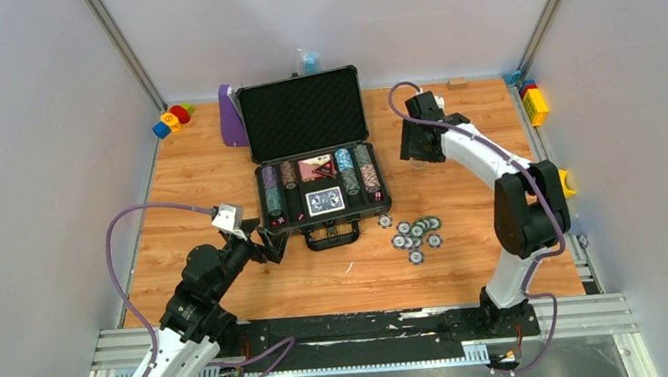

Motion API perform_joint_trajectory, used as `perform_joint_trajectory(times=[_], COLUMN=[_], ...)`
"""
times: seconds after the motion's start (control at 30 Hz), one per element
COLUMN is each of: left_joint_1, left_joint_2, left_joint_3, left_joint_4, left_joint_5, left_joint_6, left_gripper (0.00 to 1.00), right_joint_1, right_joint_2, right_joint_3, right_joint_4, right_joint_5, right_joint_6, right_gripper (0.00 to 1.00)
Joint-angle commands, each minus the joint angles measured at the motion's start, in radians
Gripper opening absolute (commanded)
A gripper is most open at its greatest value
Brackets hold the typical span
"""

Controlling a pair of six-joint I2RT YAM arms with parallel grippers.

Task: Pack up texas hold em set

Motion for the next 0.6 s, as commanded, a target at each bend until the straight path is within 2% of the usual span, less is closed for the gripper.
perform_joint_trajectory(times=[0.0,0.27,0.57], left_joint_1=[0.0,-0.001,0.001], left_joint_2=[0.002,0.004,0.009], left_joint_3=[-0.005,-0.007,-0.006], left_joint_4=[0.024,0.027,0.028], left_joint_5=[-0.01,-0.01,-0.01], left_joint_6=[0.001,0.001,0.001], left_gripper=[1.0,1.0,1.0], right_joint_1=[0.019,0.06,0.2], right_joint_2=[-0.072,-0.13,-0.185], right_joint_3=[-0.005,-0.009,-0.004], right_joint_4=[0.01,0.012,0.072], right_joint_5=[0.015,0.006,-0.04], right_joint_6=[-0.006,-0.018,-0.049], right_gripper=[0.55,0.54,0.53])
